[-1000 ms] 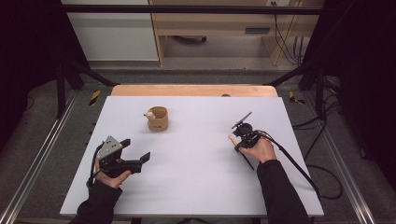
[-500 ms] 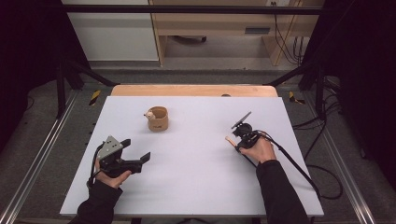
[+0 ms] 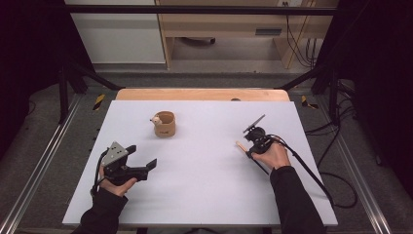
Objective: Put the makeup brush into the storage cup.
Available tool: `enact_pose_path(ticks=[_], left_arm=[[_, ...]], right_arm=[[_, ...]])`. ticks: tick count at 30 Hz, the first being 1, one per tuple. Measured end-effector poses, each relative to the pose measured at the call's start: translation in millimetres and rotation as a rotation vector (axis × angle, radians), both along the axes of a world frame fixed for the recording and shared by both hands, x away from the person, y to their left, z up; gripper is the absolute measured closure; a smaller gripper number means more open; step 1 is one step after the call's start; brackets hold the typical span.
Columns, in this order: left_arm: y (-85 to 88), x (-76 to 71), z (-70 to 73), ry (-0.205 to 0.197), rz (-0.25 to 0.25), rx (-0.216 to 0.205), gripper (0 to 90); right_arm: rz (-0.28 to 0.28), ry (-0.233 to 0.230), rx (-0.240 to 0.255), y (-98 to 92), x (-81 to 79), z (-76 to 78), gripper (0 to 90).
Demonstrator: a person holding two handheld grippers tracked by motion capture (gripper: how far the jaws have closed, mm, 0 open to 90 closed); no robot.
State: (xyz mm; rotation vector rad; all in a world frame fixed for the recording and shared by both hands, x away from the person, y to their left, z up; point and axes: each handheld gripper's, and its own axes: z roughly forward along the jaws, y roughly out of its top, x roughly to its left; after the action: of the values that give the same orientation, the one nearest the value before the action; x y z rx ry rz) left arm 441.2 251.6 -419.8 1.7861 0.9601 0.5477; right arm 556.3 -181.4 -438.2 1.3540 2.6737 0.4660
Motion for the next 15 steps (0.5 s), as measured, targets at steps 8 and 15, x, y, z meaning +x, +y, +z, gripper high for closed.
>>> enact_pose_path(ticks=[8, 15], left_arm=[[-0.5, -0.1, 0.0, 0.002, 0.001, -0.007, 5.3], [-1.6, -1.1, 0.9, 0.003, -0.001, -0.015, 5.5]], right_arm=[[0.003, -0.076, 0.106, -6.7, -12.9, 18.4, 83.5], [0.015, -0.152, 0.212, -7.5, -32.2, 31.7, 83.5]])
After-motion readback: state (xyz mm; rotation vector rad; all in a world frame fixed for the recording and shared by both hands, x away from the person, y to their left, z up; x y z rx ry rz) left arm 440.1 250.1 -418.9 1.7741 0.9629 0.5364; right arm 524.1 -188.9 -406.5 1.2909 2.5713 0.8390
